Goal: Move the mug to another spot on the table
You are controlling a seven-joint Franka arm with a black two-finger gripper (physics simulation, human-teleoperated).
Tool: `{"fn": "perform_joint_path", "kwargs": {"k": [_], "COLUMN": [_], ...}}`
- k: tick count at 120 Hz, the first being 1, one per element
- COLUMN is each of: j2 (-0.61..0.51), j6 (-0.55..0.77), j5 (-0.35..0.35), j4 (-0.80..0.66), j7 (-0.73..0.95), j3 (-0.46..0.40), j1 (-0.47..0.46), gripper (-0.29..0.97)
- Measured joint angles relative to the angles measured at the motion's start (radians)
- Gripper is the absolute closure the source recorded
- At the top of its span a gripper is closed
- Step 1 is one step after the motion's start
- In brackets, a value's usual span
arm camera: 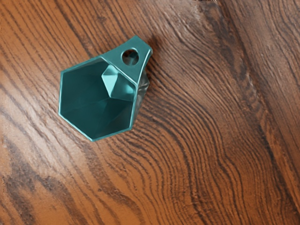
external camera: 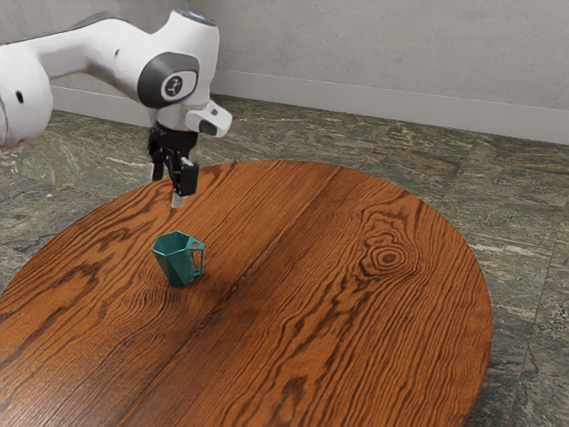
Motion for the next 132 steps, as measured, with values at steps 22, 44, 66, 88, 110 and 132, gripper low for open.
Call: {"fn": "perform_joint_path", "kwargs": {"k": [22,44,66,88,110,132], "j2": [0.069,0.087,0.090,0.114,0.141,0.169], "j6": [0.070,0.128,0.247,0.396,0.523,0.588], "j5": [0.043,0.055,0.067,0.066,0.019,0.004], "j4": [0.000,-0.082,-0.145,-0.181,-0.220,-0.224], "j7": [0.145,0.277,0.394,0.493,0.549,0.575], "j3": [0.003,0.003,0.003,0.003,0.003,0.003], "j1": [0.005,0.006,0.021,0.041,0.063,0.067], "gripper": [0.00,0.00,0.00,0.00,0.00,0.00]}}
